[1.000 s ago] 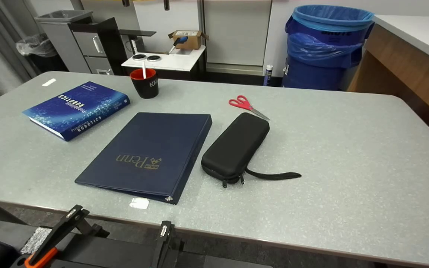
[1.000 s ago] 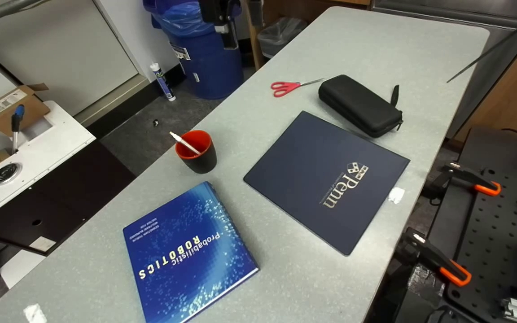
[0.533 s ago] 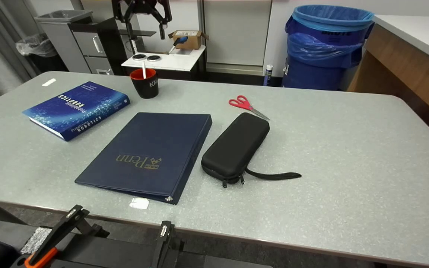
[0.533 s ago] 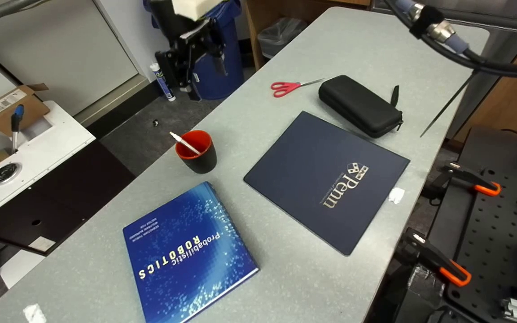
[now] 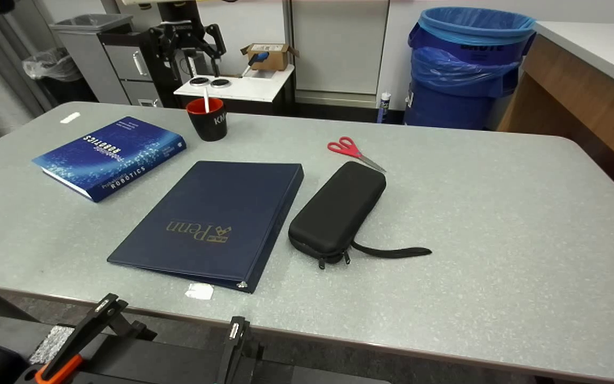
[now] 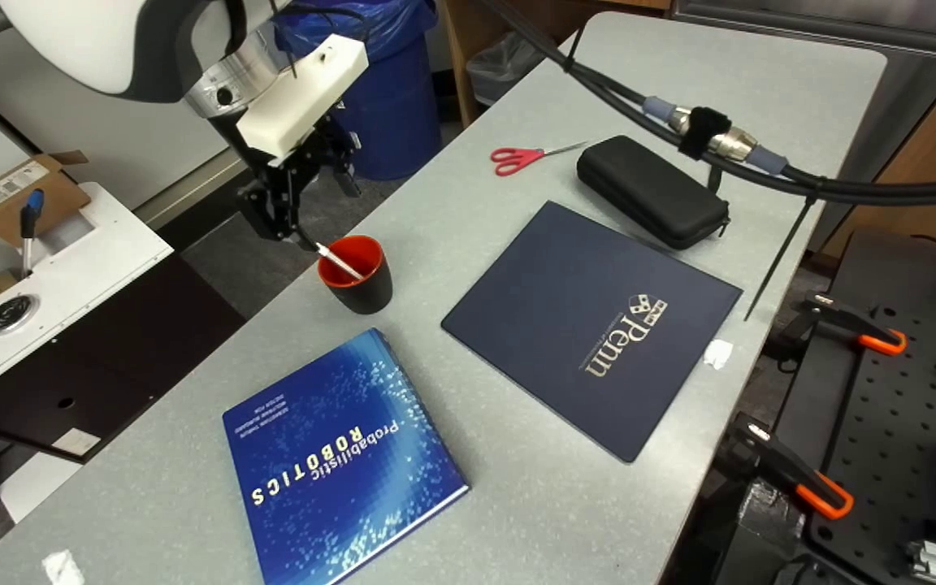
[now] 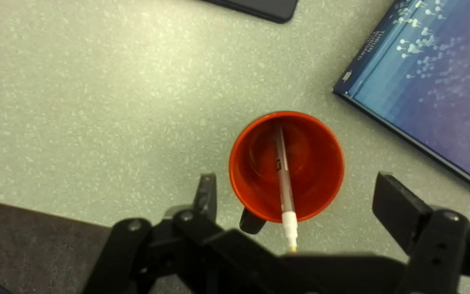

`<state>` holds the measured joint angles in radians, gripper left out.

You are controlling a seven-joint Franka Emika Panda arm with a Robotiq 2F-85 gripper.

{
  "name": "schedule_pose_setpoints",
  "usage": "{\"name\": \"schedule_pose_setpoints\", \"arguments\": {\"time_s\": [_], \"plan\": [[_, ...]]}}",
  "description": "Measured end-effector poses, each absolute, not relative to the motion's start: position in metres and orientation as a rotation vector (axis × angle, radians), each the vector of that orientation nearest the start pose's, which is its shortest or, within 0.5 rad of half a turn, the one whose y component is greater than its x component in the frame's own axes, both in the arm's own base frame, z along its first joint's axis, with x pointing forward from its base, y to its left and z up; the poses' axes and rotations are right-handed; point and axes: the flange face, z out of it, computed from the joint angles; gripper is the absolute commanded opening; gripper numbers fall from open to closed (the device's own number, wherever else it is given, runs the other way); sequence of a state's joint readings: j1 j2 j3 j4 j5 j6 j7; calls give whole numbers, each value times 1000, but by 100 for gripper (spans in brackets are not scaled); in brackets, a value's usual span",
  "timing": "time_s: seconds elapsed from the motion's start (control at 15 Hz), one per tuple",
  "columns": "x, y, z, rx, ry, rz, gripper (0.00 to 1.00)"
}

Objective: Remove the pen from the cup and put it on the table

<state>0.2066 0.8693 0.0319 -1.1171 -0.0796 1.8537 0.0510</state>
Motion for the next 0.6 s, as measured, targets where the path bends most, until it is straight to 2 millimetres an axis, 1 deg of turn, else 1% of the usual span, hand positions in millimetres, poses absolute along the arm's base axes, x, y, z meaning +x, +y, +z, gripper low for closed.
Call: {"name": "schedule_pose_setpoints", "arguments": {"time_s": [0.13,0.4,0.6], "plan": [[738,168,277,-3187,-330,195,100],[741,167,278,-3188,-326,182,100],[747,166,268,-3189,-317,116,100]]}}
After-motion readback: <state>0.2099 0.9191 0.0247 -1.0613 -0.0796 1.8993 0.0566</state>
